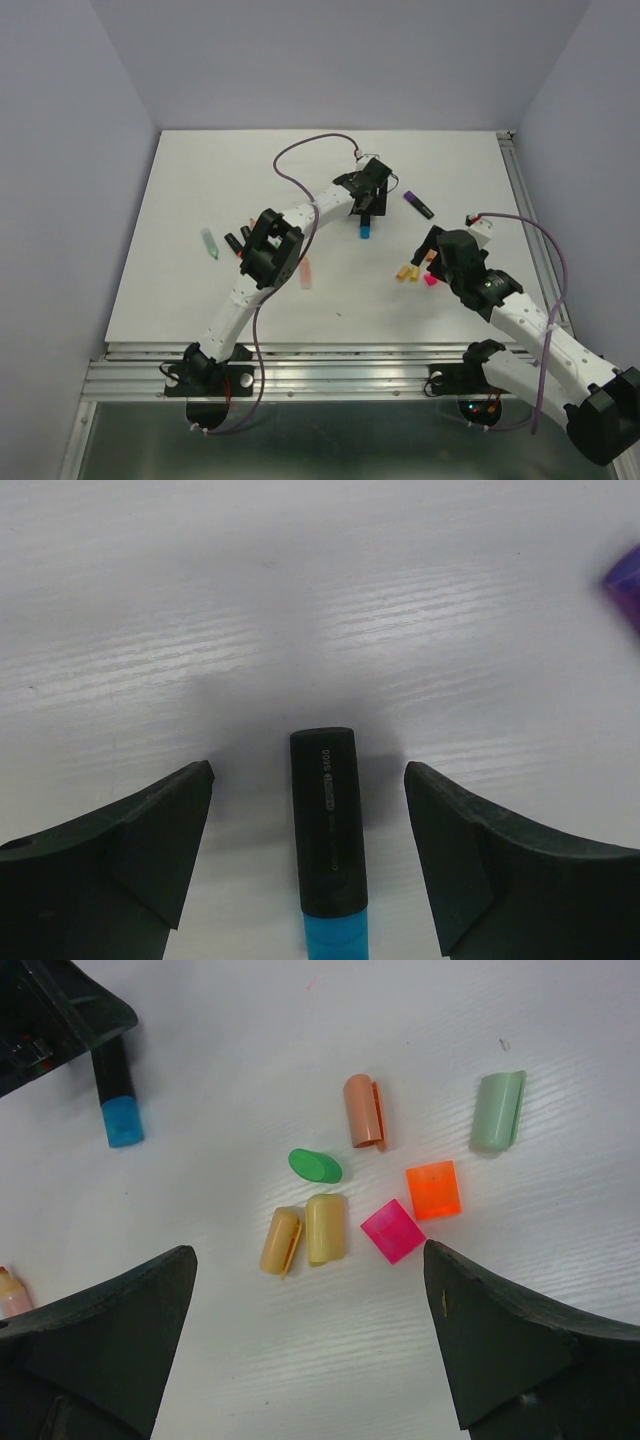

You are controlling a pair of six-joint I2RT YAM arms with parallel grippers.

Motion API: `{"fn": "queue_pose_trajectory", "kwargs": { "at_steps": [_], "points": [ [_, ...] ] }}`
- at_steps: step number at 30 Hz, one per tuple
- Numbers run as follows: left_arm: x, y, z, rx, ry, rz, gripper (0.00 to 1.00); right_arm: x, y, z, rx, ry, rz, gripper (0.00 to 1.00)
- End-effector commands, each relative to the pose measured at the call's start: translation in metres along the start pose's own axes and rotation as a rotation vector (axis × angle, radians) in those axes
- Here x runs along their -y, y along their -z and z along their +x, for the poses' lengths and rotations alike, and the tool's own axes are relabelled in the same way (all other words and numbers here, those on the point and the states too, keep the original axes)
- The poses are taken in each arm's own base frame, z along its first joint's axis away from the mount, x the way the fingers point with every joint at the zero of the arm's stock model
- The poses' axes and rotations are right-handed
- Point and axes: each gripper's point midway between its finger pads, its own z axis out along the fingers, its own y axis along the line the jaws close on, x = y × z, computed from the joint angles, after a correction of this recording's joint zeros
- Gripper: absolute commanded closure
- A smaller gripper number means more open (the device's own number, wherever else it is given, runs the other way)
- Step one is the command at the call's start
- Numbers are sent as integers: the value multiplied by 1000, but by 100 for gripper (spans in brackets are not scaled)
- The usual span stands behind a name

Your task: Open the pen caps

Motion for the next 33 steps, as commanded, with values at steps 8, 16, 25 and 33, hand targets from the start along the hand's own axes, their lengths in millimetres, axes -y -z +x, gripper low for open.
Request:
{"fn": "queue_pose_trajectory", "kwargs": {
  "at_steps": [8,16,25,33],
  "points": [
    [-13,0,36,-91,-34,-75,47,2,-5,-4,34,-9,8,0],
    [-18,6,74,-175,-60,-93,50,2,-4,-4,36,-12,4,0],
    [-25,13,109,-228,-89,-141,54,2,-2,-5,40,-22,-7,0],
    [-25,7,113,-240,-102,-140,78,3,0,-5,47,-27,-11,0]
  ]
}}
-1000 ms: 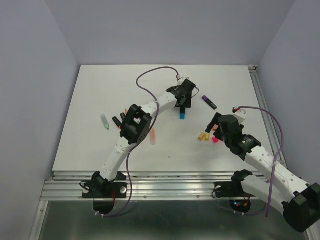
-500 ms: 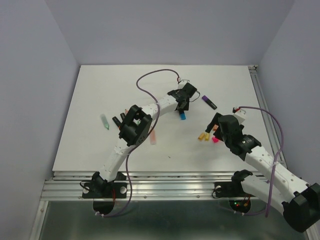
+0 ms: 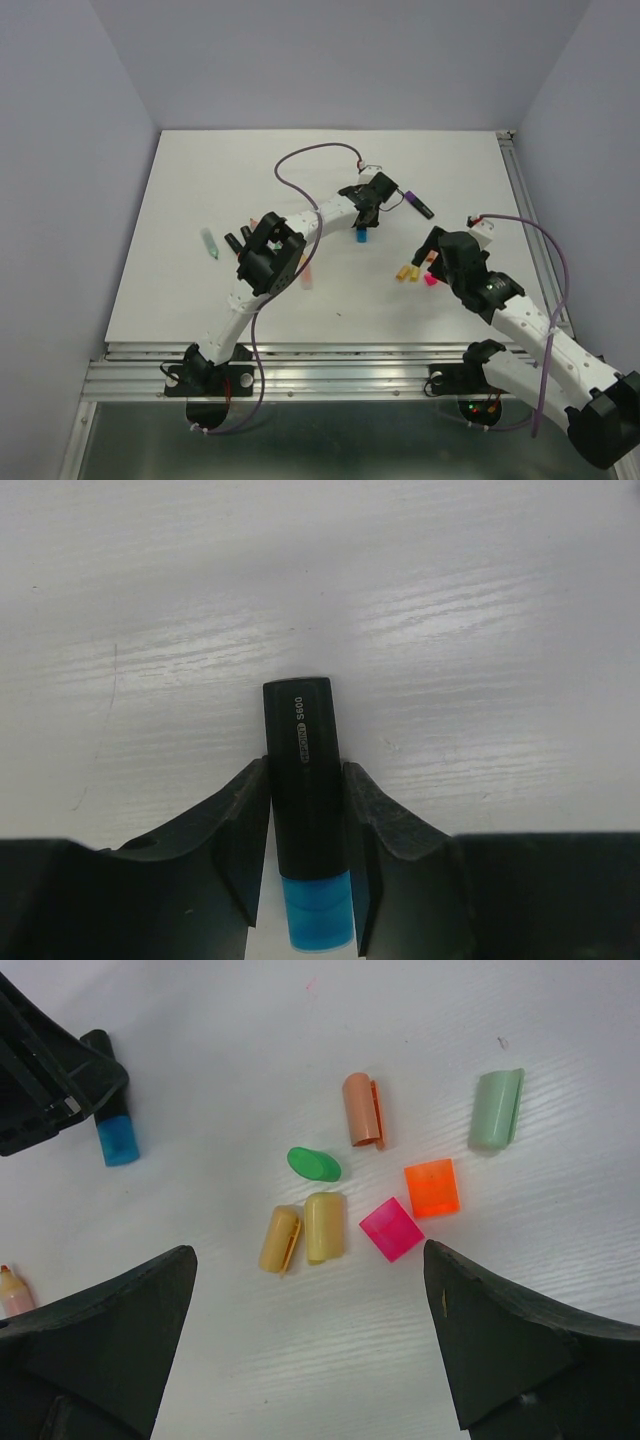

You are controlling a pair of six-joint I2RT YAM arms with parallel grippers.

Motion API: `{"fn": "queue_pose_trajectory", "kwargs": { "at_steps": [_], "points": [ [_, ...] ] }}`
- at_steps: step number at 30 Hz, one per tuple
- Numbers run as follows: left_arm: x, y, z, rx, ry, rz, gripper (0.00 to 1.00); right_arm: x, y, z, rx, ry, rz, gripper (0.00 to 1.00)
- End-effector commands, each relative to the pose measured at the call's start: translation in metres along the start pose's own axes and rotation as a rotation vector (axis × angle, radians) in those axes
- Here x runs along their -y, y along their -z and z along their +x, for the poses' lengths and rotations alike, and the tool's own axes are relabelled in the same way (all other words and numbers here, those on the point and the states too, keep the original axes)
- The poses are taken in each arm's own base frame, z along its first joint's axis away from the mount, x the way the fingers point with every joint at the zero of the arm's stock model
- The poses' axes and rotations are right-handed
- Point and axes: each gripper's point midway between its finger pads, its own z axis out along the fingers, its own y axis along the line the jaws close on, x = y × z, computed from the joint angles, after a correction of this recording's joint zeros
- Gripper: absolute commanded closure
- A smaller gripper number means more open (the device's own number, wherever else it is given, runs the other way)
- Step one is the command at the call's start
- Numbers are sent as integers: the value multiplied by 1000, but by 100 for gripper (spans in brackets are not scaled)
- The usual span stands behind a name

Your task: Open the pen caps

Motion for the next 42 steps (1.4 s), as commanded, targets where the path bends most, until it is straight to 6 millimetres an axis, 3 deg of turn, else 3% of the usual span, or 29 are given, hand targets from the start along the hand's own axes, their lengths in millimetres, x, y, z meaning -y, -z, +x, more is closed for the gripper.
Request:
{"fn": "queue_pose_trajectory", "kwargs": {
  "at_steps": [1,2,5,8,9,11,12,14,15,17,18,19,22,24,29,31,38,42],
  "points": [
    [-16,-12,76,-227,-79,-52,83,0,0,-8,44,-24,-10,0],
    [-18,-12,76,-234,-84,-62,100,0,1,-9,49,-26,-17,0],
    [-20,-11,63,-185,-73,-88,100,-2,4,-10,51,-6,-40,0],
    [-16,13,30,-67,-12,-45,100,-10,8,-12,60,7,-95,0],
    [-20,34,18,-21,23,-29,100,-15,11,-12,55,21,-132,0],
    [-16,56,-12,99,102,25,100,-28,19,-18,80,33,-216,0],
    [-17,86,-36,168,166,60,100,-37,23,-10,46,49,-285,0],
    [-26,104,-38,218,266,76,100,-58,33,-11,51,68,-416,0],
    [-38,122,-38,248,300,83,100,-75,43,2,-8,111,-538,0],
    [-40,142,-46,303,385,130,100,-101,61,9,-58,149,-707,0],
    [-44,166,-56,344,427,164,100,-115,79,23,-135,189,-844,0],
    [-53,166,-42,337,441,151,100,-122,81,31,-183,200,-888,0],
    [-65,190,-34,368,551,159,100,-143,92,33,-190,199,-998,0],
    [-66,204,-28,364,640,185,100,-156,95,36,-180,221,-1024,0],
    [-71,219,-7,355,726,163,100,-192,99,47,-197,241,-1063,0],
    [-71,228,-9,377,754,151,100,-203,97,42,-185,213,-1054,0],
    [-76,234,1,370,775,94,100,-223,90,31,-154,143,-1050,0],
    [-70,232,5,348,779,104,100,-231,85,32,-176,122,-1042,11]
  ]
}}
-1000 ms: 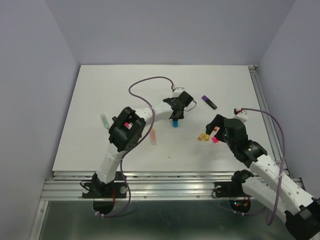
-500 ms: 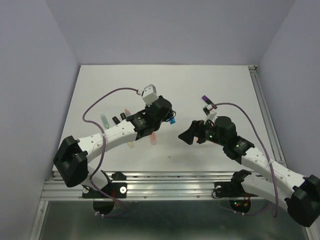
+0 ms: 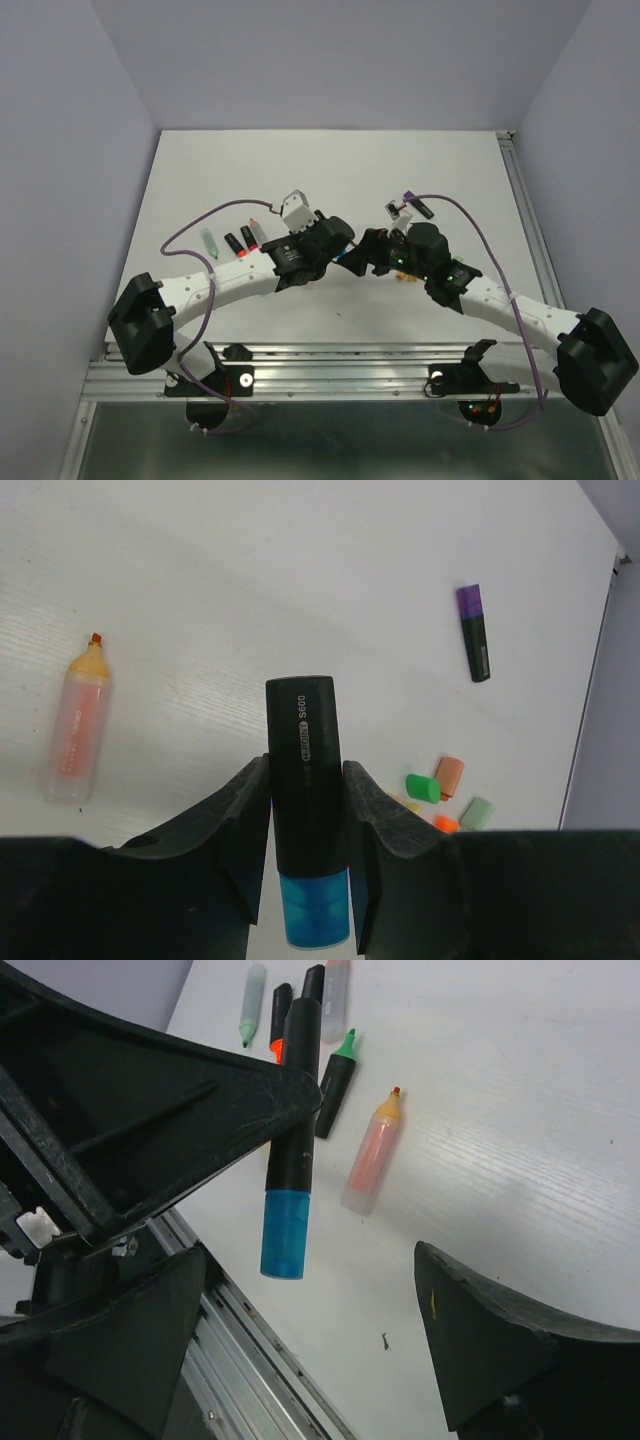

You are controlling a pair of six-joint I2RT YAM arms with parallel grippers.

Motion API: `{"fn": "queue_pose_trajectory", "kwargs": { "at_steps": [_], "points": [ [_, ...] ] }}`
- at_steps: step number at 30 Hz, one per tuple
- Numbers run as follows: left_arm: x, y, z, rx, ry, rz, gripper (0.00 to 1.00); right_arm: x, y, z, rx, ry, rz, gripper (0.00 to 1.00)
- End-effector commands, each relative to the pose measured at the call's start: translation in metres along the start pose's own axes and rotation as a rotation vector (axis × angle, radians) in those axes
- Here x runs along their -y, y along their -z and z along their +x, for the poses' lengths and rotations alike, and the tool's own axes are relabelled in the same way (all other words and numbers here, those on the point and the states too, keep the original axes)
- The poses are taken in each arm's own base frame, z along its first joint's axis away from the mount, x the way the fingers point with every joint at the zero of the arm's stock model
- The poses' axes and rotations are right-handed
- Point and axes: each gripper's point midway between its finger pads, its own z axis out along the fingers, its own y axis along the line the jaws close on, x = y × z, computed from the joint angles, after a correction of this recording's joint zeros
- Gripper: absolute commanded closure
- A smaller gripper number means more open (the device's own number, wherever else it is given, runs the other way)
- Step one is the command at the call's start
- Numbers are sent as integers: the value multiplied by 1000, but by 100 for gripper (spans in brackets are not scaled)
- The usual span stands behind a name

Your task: Open the pen caps

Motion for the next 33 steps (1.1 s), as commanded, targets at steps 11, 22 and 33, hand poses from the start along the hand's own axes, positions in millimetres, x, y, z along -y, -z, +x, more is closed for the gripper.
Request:
{"fn": "queue_pose_trajectory", "kwargs": {
  "at_steps": [11,22,33],
  "points": [
    [20,10,-17,45,77,23,100,-39,-15,-37,68,-48,-112,35],
    [28,10,-16,38,69,36,100,-42,-23,-34,42,-65,-141,63],
    [24,-1,-16,87,18,39,100,-42,-20,-19,-12,-85,-158,99]
  ]
}}
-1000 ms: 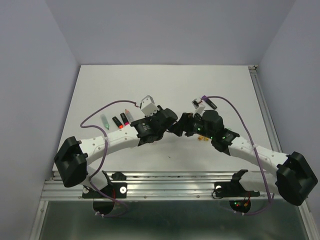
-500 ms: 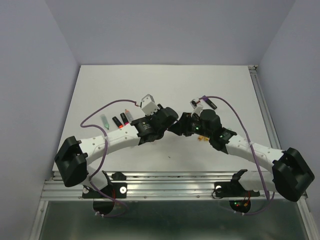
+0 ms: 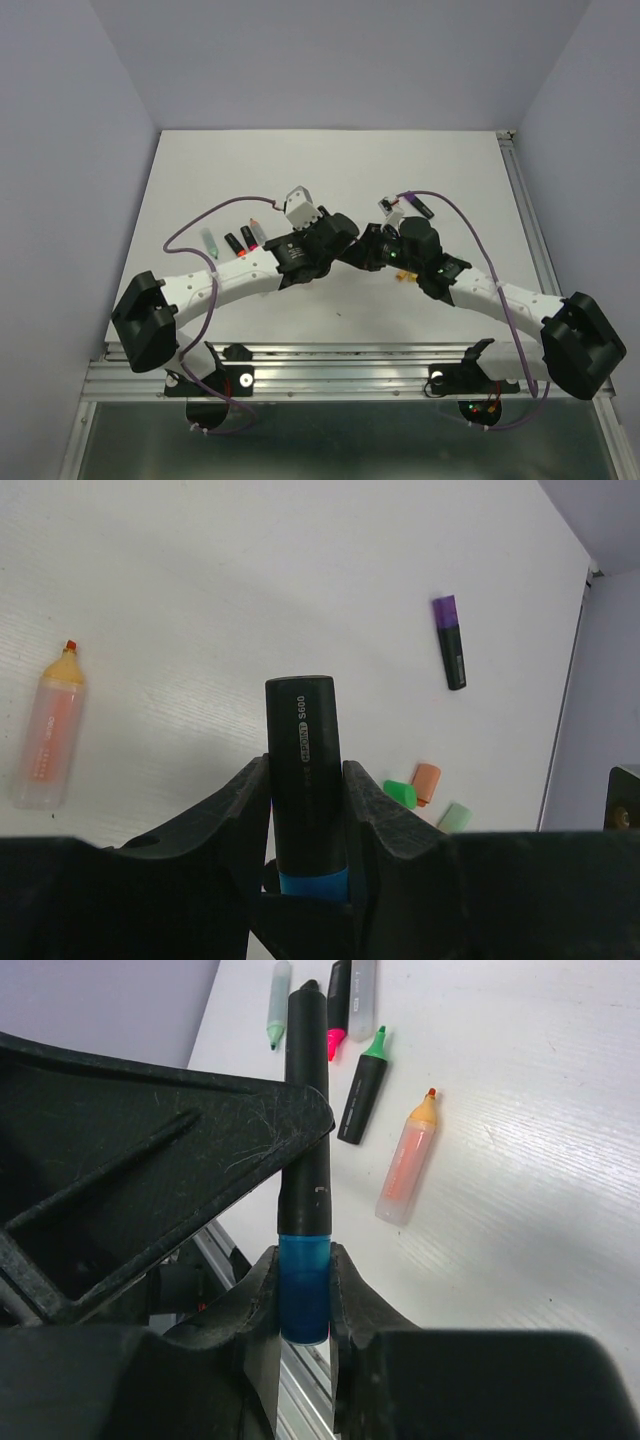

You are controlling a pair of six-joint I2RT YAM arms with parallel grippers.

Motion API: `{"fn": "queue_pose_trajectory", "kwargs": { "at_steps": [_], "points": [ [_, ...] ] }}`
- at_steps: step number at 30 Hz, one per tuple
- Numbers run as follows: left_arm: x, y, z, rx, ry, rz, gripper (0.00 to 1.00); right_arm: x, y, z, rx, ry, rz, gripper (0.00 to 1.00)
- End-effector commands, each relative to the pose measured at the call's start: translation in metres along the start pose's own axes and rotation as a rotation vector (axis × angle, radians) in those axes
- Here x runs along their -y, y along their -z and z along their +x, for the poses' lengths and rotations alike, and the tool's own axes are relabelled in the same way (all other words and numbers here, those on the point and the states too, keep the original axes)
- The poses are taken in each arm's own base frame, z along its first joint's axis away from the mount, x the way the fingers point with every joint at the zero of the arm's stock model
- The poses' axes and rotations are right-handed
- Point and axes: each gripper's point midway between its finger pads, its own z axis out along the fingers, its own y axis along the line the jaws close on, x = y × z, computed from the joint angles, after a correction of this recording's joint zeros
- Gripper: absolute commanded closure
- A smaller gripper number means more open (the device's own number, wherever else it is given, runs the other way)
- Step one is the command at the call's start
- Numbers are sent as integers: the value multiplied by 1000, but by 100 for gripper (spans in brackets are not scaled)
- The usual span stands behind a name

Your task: Open the pen caps

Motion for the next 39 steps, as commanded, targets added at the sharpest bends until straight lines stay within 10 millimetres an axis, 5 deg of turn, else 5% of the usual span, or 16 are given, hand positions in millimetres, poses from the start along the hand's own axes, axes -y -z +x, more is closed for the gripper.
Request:
{"fn": "queue_pose_trajectory", "kwargs": {
  "at_steps": [1,7,14,20,29,32,33,35,36,39],
  "points": [
    [10,-7,-17,107,-13,20,100,-30,2,-7,-2,6,-105,99],
    [1,-45,-82,295,16,-49,100,-41,35,48,-173,-50,-220,99],
    [-17,-99,-152,413,-9,-163,100,-70,80,78,-190,-70,-307,99],
    [-23,-126,-169,403,-19,-201,100,-55,89,82,-180,-96,-217,99],
    [-21,-90,-153,267,-111,-58,100,-30,75,58,-77,-46,-41,99],
    [-21,-73,-128,148,-149,47,72,-29,70,49,-42,-27,-30,99],
    [-6,-59,-125,115,-153,151,49,-34,68,44,-20,-19,-50,99],
    [-14,-52,-105,55,-169,213,29,-39,67,36,12,-6,-71,99],
    [0,-37,-104,37,-153,307,7,-46,65,28,35,1,-94,99],
    [-2,-22,-88,-14,-128,379,1,-53,59,16,76,0,-110,99]
  ]
}}
